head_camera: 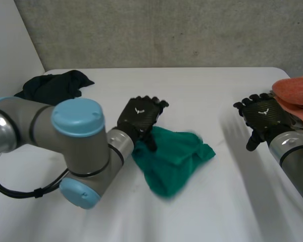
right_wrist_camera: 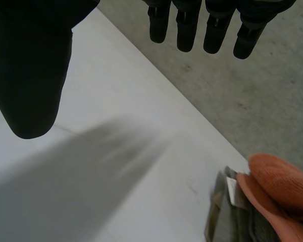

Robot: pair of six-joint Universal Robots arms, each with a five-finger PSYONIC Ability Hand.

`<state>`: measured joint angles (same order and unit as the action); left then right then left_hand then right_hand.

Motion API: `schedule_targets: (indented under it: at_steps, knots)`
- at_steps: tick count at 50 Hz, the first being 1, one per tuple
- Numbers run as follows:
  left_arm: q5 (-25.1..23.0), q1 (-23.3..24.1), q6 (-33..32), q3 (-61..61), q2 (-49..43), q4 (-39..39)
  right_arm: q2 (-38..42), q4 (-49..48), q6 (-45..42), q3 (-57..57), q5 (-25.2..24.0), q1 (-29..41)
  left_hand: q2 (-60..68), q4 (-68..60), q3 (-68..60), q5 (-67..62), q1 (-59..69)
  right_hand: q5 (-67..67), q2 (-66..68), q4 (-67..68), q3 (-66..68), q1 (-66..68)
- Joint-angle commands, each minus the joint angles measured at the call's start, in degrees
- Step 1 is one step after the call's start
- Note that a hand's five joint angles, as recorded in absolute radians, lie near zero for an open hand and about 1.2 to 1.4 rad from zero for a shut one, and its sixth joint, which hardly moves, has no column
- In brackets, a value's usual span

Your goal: Fold the laundry.

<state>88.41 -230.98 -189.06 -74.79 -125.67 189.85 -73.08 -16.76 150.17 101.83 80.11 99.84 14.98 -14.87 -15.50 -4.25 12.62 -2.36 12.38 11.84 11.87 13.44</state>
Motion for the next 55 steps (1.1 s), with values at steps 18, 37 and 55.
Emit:
schedule_targets:
  at_steps: [18, 37, 55]
  knots:
    - [-3.7, -0.4, -3.0, -16.2, 14.1, -0.6, 0.6, 24.6, 5.3, -6.2, -7.7, 6.1, -0.2, 0.1, 0.7, -0.5, 2.1, 2.4, -2.4, -1.8, -1.9, -3.4]
    - [-6.4, 0.2, -14.3, -8.5, 1.4, 3.4, 8.7, 12.6, 6.3, -9.0, 4.3, 10.3, 65.0, -65.1, -64.5, -65.7, 67.4, 2.4, -2.4, -1.8, -1.9, -3.4]
    - [-5.2, -2.5, -9.2, -2.2, 12.6, 3.9, 22.6, 15.6, 15.2, -33.9, 1.9, 14.2, 65.0, -65.1, -64.5, -65.7, 67.4, -67.6, 67.6, 68.2, 68.1, 66.6]
